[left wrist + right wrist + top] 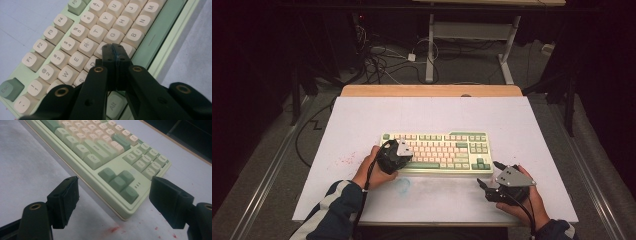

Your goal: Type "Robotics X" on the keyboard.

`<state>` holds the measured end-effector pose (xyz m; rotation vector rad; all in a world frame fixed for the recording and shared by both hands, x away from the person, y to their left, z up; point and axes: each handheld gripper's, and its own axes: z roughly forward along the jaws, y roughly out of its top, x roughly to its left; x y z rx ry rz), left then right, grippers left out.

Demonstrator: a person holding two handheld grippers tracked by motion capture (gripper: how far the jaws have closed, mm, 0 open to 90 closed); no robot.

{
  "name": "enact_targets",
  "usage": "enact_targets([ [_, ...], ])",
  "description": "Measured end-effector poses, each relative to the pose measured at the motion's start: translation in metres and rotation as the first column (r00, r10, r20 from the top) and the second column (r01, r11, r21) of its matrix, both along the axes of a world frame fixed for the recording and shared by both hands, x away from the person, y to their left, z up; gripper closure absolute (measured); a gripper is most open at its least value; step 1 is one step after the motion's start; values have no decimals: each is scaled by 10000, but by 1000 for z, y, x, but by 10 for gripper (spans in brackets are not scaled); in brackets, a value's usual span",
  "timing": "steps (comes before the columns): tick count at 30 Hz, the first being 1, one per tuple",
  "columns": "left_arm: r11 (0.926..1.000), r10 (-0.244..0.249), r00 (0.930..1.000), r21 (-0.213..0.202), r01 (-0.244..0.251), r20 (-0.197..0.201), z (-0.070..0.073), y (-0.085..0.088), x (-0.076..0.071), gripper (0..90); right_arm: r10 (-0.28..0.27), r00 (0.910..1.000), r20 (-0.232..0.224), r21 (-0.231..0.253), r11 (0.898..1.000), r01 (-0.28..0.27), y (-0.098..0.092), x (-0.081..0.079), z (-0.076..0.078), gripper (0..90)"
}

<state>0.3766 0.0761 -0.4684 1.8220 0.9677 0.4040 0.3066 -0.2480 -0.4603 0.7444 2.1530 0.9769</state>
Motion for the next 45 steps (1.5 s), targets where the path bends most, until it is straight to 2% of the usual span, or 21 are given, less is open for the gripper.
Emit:
enact_targets([
  [5,9999,9,9993,-158,-3,384,6,5,-3,824,-34,9999,112,86,10000,33,-1,0,2,244],
  [7,9996,56,9988,-276,-43,478,8,6,-3,760,-36,9999,109,125,9999,35,-1,0,2,244],
  [10,9990,99,9972,-431,-67,736,10,9,-6,714,-101,9999,111,174,9998,99,-2,0,3,244],
  [13,9981,185,9946,-598,-124,1022,13,13,-8,611,-117,9998,134,207,9997,114,-2,0,3,244],
  [16,9975,68,9917,-704,23,1286,14,17,-12,533,-120,9999,109,229,9997,118,-2,0,3,244],
  [19,9970,205,9888,-764,-93,1479,14,20,-14,421,-122,9999,110,229,9997,120,-2,0,3,244],
  [25,9940,417,9861,-1064,-247,1605,14,29,-20,274,-129,9999,92,235,9996,127,-2,0,3,244],
  [27,9943,532,9831,-1006,-359,1752,13,33,-22,255,-119,9999,111,246,9996,116,-2,0,4,244],
  [33,9909,860,9791,-1176,-649,1843,10,45,-26,224,-141,9998,114,343,9993,137,-2,0,5,244],
  [45,9872,1354,9757,-1068,-1181,1724,-2,73,-42,220,-148,9996,235,479,9988,136,1,0,8,243],
])
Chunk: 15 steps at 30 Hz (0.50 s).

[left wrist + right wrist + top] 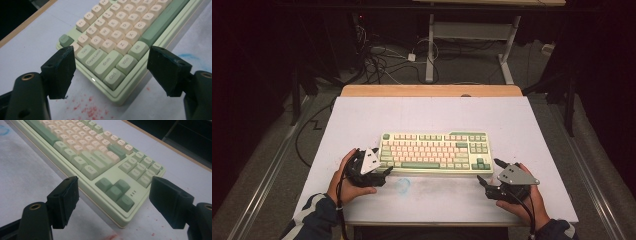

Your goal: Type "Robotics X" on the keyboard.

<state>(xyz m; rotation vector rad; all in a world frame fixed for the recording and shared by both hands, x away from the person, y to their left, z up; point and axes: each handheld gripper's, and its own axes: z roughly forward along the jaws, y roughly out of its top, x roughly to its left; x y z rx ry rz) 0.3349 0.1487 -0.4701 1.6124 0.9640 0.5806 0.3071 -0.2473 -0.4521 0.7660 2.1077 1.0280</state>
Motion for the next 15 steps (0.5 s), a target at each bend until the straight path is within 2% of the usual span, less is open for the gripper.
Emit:
enact_targets([
  [7,9995,303,9995,6,-303,-42,-4,13,-5,220,26,10000,-12,17,10000,-26,3,1,1,242],
  [12,9994,332,9984,-40,-334,-460,-9,21,-7,230,180,9998,16,36,9998,-181,11,4,2,240],
  [15,9991,417,9969,-16,-419,-670,-10,25,-8,300,304,9995,38,18,9995,-304,15,4,2,241],
])
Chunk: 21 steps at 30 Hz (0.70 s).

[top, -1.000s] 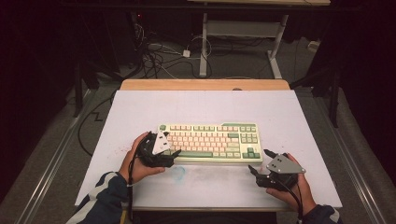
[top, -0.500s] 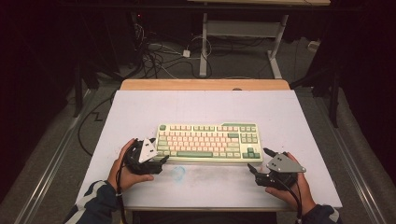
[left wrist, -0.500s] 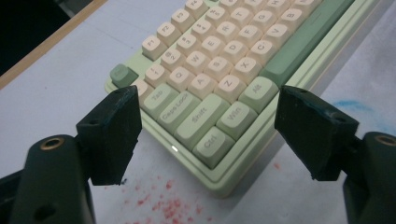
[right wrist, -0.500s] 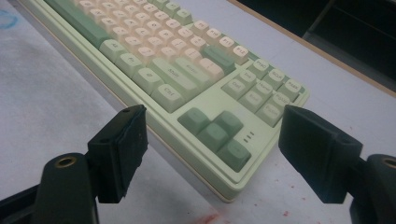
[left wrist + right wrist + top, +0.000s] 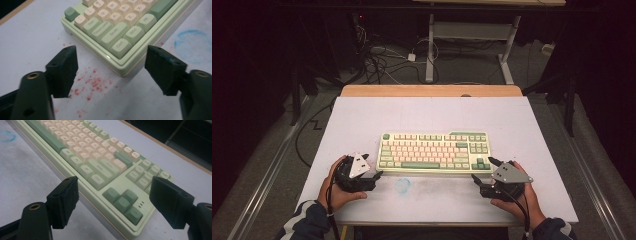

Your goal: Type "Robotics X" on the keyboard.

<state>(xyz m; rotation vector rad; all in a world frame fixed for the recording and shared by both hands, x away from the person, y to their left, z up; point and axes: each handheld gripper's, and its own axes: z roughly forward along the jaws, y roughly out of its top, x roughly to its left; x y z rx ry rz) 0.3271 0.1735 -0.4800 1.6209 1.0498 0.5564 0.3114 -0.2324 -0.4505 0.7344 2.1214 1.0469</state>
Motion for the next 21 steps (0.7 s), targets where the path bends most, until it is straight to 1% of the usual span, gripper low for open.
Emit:
enact_targets([
  [1,9999,83,10000,111,-82,-42,0,1,0,327,12,10000,-25,7,10000,-12,1,-1,0,240],
  [2,9998,179,9998,97,-178,-105,1,3,1,370,53,10000,-13,-9,10000,-53,1,-1,0,240],
  [4,9997,223,9996,-87,-224,-191,5,6,2,459,58,10000,-24,-9,10000,-58,1,-1,-1,240],
  [5,9994,228,9994,-252,-235,-275,7,7,3,507,34,10000,-49,8,10000,-34,1,-1,-1,240],
  [6,9994,191,9993,-272,-200,-317,9,9,3,587,30,10000,-32,-9,10000,-30,1,-1,-1,240],
  [8,9993,201,9991,-300,-213,-386,12,10,4,705,44,10000,-37,-9,10000,-44,1,-1,-1,240],
  [9,9993,145,9987,-335,-161,-481,13,11,4,749,38,10000,-57,-13,10000,-38,1,-1,-1,239],
  [12,9997,32,9982,-240,-47,-592,15,9,5,854,51,10000,-75,-74,10000,-52,1,-1,-2,239],
  [14,9999,-64,9980,-143,55,-629,18,7,7,875,62,10000,-66,-119,9999,-63,1,-1,-3,239],
  [18,9994,-225,9969,-294,203,-752,26,0,14,876,50,9999,-108,-125,9999,-51,1,-1,-3,239],
  [20,9981,-377,9953,-519,331,-897,30,-4,18,876,46,9999,-126,-146,9999,-48,1,-1,-4,239],
  [21,9981,-430,9954,-485,389,-862,31,-6,19,876,34,9999,-153,-152,9999,-36,2,-1,-4,239],
])
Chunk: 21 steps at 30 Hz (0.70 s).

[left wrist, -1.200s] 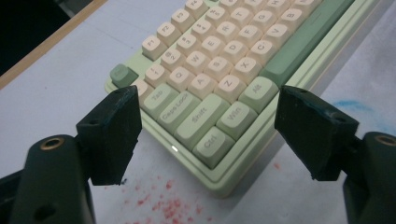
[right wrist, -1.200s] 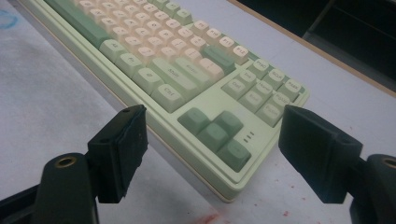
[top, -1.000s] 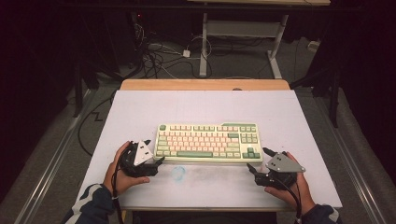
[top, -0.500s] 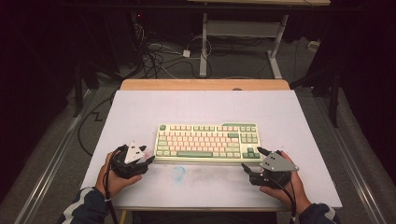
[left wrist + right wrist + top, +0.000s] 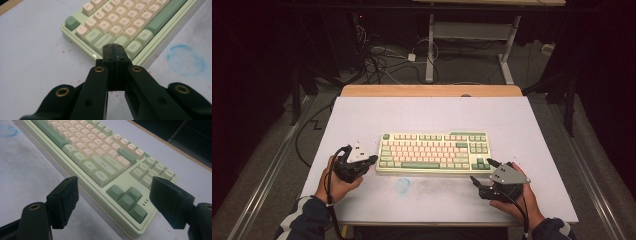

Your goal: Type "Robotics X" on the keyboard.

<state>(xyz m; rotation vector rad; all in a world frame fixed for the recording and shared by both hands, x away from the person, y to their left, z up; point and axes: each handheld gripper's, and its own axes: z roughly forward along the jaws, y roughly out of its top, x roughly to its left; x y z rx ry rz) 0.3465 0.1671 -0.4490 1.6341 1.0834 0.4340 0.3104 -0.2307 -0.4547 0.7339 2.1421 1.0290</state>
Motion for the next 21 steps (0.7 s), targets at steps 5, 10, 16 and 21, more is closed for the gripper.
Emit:
enact_targets([
  [5,9995,-328,9993,-10,328,-169,3,-15,9,876,-18,10000,-64,-21,10000,18,0,1,-1,239],
  [10,9976,-623,9979,276,629,-195,2,-35,17,875,31,10000,-71,-60,10000,-31,-1,1,-2,239],
  [16,9948,-881,9956,482,897,-326,-2,-52,27,876,37,9999,-94,-52,10000,-38,-1,1,-2,239],
  [21,9939,-891,9955,624,909,-321,-3,-61,34,875,65,9999,-112,-81,9999,-66,0,0,-3,239],
])
